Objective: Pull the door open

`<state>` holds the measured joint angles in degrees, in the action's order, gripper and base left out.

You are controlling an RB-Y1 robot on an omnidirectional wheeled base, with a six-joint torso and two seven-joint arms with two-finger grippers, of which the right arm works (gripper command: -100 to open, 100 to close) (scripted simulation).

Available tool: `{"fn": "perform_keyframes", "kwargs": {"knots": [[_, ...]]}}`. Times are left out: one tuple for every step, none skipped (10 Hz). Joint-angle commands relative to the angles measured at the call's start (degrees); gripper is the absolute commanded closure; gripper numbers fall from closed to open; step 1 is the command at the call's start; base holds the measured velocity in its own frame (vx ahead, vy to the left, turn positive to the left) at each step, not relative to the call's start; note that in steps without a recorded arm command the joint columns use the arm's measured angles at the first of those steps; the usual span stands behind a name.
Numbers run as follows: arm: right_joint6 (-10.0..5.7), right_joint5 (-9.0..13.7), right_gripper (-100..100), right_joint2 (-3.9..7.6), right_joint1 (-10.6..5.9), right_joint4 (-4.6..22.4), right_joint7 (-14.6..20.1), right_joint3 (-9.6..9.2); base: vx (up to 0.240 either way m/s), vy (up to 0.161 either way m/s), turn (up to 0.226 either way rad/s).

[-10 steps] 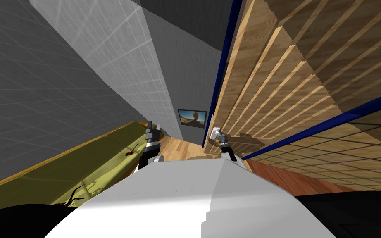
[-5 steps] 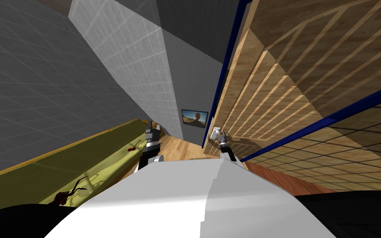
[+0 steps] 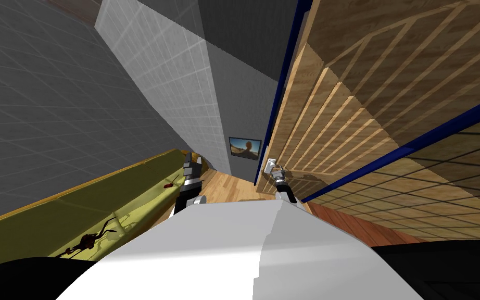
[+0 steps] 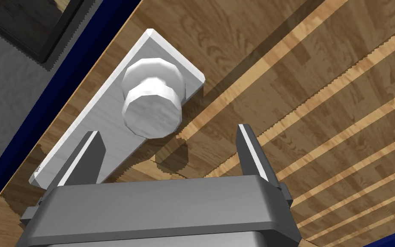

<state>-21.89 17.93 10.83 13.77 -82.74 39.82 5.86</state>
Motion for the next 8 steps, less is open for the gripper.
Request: {"fn": "perform_keyframes", "kwargs": {"knots": [[0.36,2.2,-100,0.06,0.17,-0.5,2.9,-0.77,-0.048,-0.005,0.018],[0.36,2.2,-100,0.06,0.17,-0.5,3.1,-0.77,-0.040,-0.002,0.007],[0.57,4.1,-100,0.10,0.26,-0.8,5.5,-1.44,-0.050,-0.006,0.015],[0.79,6.0,-100,0.15,0.35,-1.1,7.0,-2.12,-0.073,-0.025,0.023],[0.79,6.0,-100,0.15,0.35,-1.1,7.9,-2.12,-0.065,-0.016,0.013],[1.00,7.9,-100,0.20,0.44,-1.4,9.9,-2.79,-0.060,-0.006,0.018],[1.00,7.9,-100,0.20,0.44,-1.4,10.2,-2.79,-0.043,-0.005,0.007],[1.20,9.8,-100,0.25,0.53,-1.7,12.6,-3.45,-0.045,-0.007,0.012]]}}
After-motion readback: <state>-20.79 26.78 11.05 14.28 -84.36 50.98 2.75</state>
